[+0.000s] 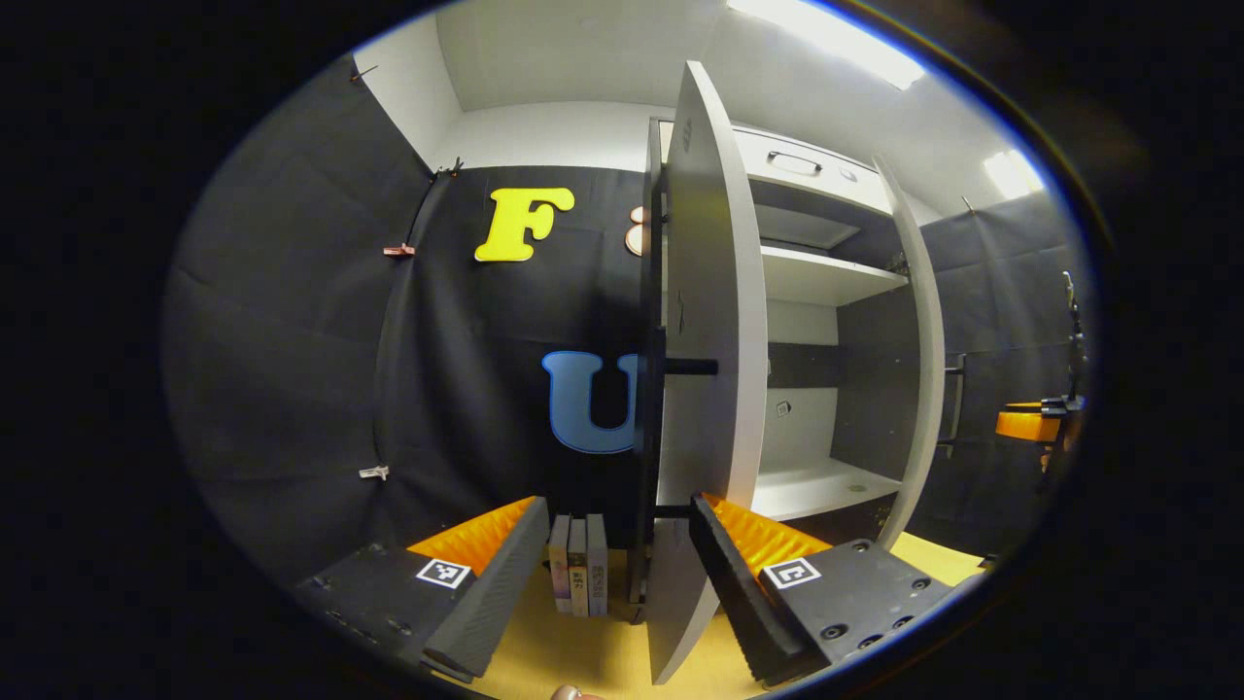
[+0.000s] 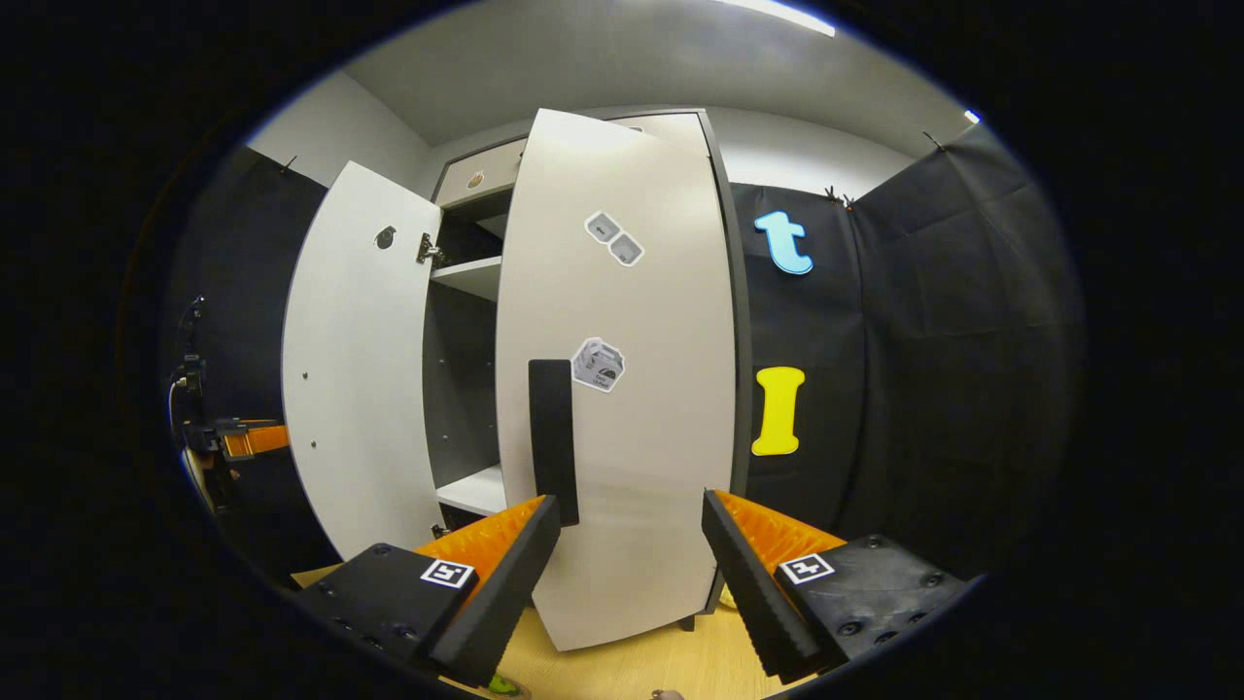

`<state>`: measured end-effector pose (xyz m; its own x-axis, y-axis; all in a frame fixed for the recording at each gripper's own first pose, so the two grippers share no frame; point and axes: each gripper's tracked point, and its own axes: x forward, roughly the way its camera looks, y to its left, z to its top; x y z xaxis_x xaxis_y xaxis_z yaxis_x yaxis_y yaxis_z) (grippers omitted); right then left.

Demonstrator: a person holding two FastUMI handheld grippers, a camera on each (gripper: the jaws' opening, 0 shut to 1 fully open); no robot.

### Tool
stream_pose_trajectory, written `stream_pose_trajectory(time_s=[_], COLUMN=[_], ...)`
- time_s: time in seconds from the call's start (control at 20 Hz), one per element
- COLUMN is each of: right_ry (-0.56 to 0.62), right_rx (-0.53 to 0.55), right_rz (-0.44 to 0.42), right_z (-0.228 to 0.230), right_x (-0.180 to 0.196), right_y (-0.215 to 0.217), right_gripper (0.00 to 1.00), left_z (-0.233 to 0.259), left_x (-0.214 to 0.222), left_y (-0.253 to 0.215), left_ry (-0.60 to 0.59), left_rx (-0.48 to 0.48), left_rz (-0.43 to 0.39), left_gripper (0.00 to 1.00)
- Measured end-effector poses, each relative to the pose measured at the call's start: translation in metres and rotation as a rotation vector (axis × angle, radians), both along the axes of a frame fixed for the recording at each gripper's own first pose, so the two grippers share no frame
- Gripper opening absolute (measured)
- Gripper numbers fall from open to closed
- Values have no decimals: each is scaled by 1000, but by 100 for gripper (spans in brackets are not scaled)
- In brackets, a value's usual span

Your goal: Grasp the bottle in the cabinet with the left hand and place it on the coaster, then close the right door with the right hand and the left door with the left hand.

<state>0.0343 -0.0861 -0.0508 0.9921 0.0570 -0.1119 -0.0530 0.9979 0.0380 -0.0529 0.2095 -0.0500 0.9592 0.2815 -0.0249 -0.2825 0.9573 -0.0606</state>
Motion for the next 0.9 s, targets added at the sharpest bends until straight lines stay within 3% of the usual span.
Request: stream_pose_trajectory(time_s=[0.3, 0.35, 0.5, 0.7, 0.75, 0.85, 0.9], right_ry=[-3, -4, 3, 9, 9, 10, 12], right_rx=[8, 9, -9, -23, -24, -26, -26], right_rz=[-27, -27, -41, -67, -74, -87, -92], right_z=[1, 1, 1, 4, 4, 6, 6], right_x=[-5, -6, -10, -25, -30, -36, -39], right_y=[-13, -14, -22, -38, -42, -49, -53], right_gripper=[98, 98, 98, 98, 98, 98, 98], left_z=[4, 3, 4, 3, -2, -11, -11], left_x=[10, 15, 32, 72, 84, 104, 109], left_y=[-25, -33, -65, -111, -127, -157, -169], left_ry=[12, 11, 3, -9, -2, 22, 21], left_rx=[49, 47, 38, 58, 55, 37, 35], left_rz=[-32, -52, -117, -224, -272, -333, -353], left_gripper=[93, 89, 94, 94, 89, 97, 96])
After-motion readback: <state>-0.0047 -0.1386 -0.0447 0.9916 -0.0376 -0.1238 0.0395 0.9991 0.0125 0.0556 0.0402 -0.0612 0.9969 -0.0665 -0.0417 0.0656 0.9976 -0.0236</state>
